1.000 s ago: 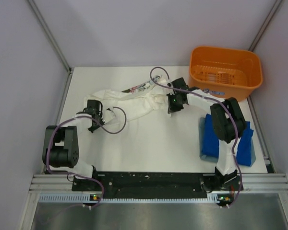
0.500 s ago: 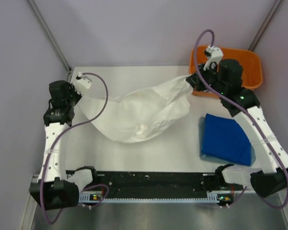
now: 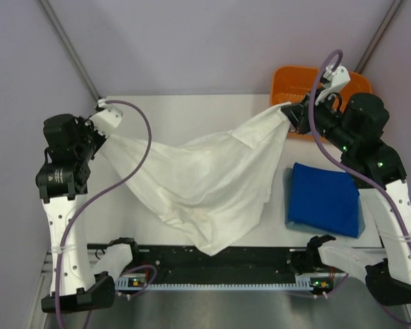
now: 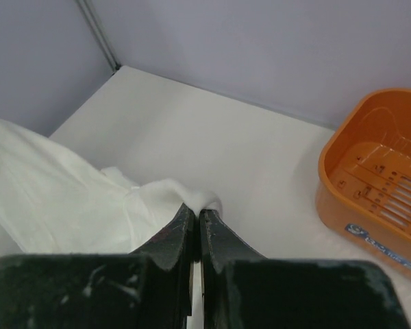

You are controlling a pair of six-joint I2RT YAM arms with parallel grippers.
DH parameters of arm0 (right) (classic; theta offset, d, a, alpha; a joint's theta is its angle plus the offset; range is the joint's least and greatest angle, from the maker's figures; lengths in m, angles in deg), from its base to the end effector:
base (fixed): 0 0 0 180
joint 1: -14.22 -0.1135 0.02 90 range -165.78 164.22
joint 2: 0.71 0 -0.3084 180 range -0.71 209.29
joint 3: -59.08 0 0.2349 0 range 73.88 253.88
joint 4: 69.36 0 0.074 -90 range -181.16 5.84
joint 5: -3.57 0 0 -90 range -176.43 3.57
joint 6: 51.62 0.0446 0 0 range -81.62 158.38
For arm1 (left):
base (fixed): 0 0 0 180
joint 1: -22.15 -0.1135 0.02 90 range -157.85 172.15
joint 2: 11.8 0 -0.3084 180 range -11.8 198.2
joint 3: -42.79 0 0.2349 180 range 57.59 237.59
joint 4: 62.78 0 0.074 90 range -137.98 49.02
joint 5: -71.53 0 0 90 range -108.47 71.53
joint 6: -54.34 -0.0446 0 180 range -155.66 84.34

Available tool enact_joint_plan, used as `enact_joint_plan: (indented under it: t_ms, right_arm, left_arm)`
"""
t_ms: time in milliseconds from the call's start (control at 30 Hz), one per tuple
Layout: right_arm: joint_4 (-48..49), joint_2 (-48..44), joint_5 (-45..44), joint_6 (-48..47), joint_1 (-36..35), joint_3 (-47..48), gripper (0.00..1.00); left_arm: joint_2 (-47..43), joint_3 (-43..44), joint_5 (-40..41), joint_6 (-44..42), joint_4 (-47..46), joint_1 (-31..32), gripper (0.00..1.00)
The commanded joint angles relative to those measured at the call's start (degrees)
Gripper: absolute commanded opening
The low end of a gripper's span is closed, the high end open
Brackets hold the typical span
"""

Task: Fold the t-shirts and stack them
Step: Flatten out the tshirt

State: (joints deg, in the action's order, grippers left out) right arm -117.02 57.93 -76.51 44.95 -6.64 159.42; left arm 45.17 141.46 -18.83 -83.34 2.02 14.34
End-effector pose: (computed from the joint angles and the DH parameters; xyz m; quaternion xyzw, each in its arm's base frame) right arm 0.1395 0.0614 0.5209 -0.1495 0.7272 0.2205 0.6326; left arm 0.1351 0.0183 0.4818 0.2861 0.7838 0.2543 0.4891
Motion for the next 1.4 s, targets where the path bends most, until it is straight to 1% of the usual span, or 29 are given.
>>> enact_joint_plan:
  t_ms: [0,67,167,267,300,367,400,433,567,667,700,767,867,933,1000,1100,1167,1233,1267,1367]
  right_arm:
    - [4.99,6.38,5.98,-1.12,0.12,4.81,0.00]
    - [8.24,12.62,6.79,-1.56,0.12,7.97,0.00]
    - [9.48,26.05,7.57,-1.47,0.21,20.76,0.00]
    - [8.52,41.07,8.11,1.68,0.21,35.09,0.00]
    - [6.51,46.08,6.89,2.82,0.12,38.79,0.12]
    - [-0.94,53.48,5.56,4.68,0.21,46.01,0.56]
    - [-4.28,55.52,5.73,4.86,0.21,47.34,0.74]
    - [-5.79,56.15,5.65,4.51,0.12,45.79,0.98]
    - [-6.16,48.36,-1.19,-1.36,-2.24,29.46,0.99]
    - [-6.07,41.85,-2.88,-4.02,-4.97,15.94,0.99]
    - [-5.73,39.91,-3.14,-3.41,-5.93,9.54,0.99]
    - [-4.15,36.66,-2.45,-1.83,-8.30,0.47,0.99]
    - [-1.51,33.75,-1.48,-0.07,-12.35,-10.80,0.99]
    - [0.07,33.04,-0.51,1.94,-14.02,-15.81,0.98]
    - [3.05,32.78,0.89,4.41,-14.21,-20.30,0.92]
    - [7.27,33.30,5.71,6.26,-14.21,-25.32,0.73]
    - [9.21,33.83,10.28,7.14,-14.29,-27.52,0.68]
    - [11.14,33.83,12.40,8.11,-14.29,-29.54,0.66]
    - [12.11,33.74,13.02,8.54,-14.29,-30.33,0.64]
    - [14.40,33.48,15.13,9.51,-14.29,-31.66,0.50]
  left_arm:
    - [-1.51,-4.32,-1.84,-0.75,1.60,-0.27,0.00]
    - [-1.86,-7.05,-1.40,-0.57,0.63,-0.36,0.00]
    - [-2.65,-11.96,-1.40,-0.57,-1.47,-0.36,0.00]
    - [-3.44,-17.41,-1.40,-1.01,-3.41,-0.36,0.00]
    - [-3.71,-19.00,-1.48,-1.10,-3.68,-0.36,0.00]
    - [-4.23,-22.42,-1.66,-0.92,-4.64,-0.27,0.00]
    - [-4.41,-23.75,-2.01,-0.92,-4.65,-0.36,0.00]
    - [-4.50,-25.06,-2.27,-0.92,-4.65,-0.36,0.00]
    - [-4.06,-27.80,-3.59,-0.75,-4.12,-0.36,0.00]
    - [-3.27,-28.15,-4.38,0.13,-4.12,-0.27,0.00]
    - [-3.09,-28.24,-4.47,0.31,-4.12,-0.36,0.00]
    - [-2.83,-28.33,-4.74,0.57,-4.03,-0.36,0.00]
    - [-2.65,-28.59,-4.47,0.48,-3.94,-0.36,0.00]
    - [-2.74,-28.94,-4.39,0.31,-3.94,-0.36,0.00]
    - [-2.92,-29.21,-4.21,0.31,-3.94,-0.36,0.00]
    - [-3.18,-29.65,-4.39,0.48,-3.50,-0.36,0.00]
    - [-3.27,-29.82,-4.21,0.40,-3.33,-0.36,0.00]
    - [-3.36,-30.09,-3.77,0.31,-3.24,-0.36,0.00]
    - [-3.36,-30.17,-3.60,0.31,-3.24,-0.36,0.00]
    - [-3.27,-30.26,-3.51,0.13,-3.41,-0.36,0.00]
